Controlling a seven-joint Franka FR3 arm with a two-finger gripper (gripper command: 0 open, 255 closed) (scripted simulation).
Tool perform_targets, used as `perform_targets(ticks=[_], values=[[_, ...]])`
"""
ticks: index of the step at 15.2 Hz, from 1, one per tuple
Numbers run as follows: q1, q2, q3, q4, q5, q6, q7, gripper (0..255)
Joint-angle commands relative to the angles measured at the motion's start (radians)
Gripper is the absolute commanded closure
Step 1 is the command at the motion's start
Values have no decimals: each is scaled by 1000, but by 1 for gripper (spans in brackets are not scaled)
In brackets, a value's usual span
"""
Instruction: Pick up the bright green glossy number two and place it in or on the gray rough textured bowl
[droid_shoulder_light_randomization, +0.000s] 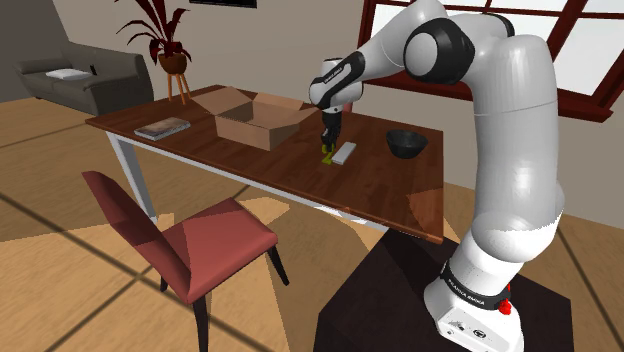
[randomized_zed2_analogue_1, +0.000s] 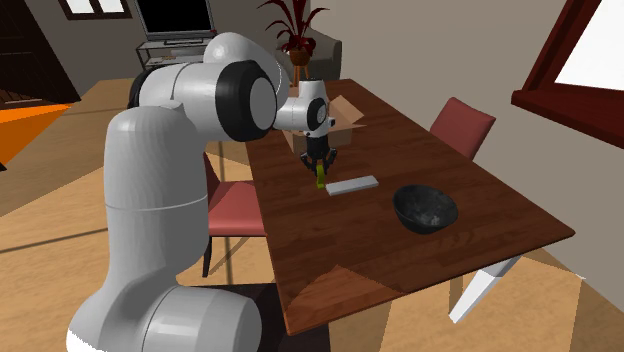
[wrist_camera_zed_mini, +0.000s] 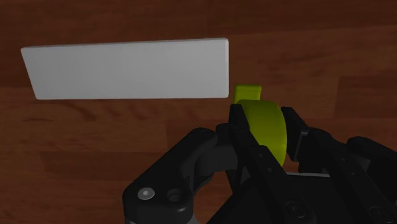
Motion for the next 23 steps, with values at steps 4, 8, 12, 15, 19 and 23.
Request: perform_targets(ticks=[4, 8, 12, 15, 19, 23], values=[[0, 0, 0, 0, 0, 0, 0, 255], [1, -7, -1, 3, -2, -10, 0, 255], [4, -34, -5, 20, -8, -53, 1, 255], [6, -52, -7, 35, -13, -86, 1, 255], [8, -74, -10, 58, -18, -131, 1, 255], [9, -94, -13, 86, -23, -177, 0, 255]])
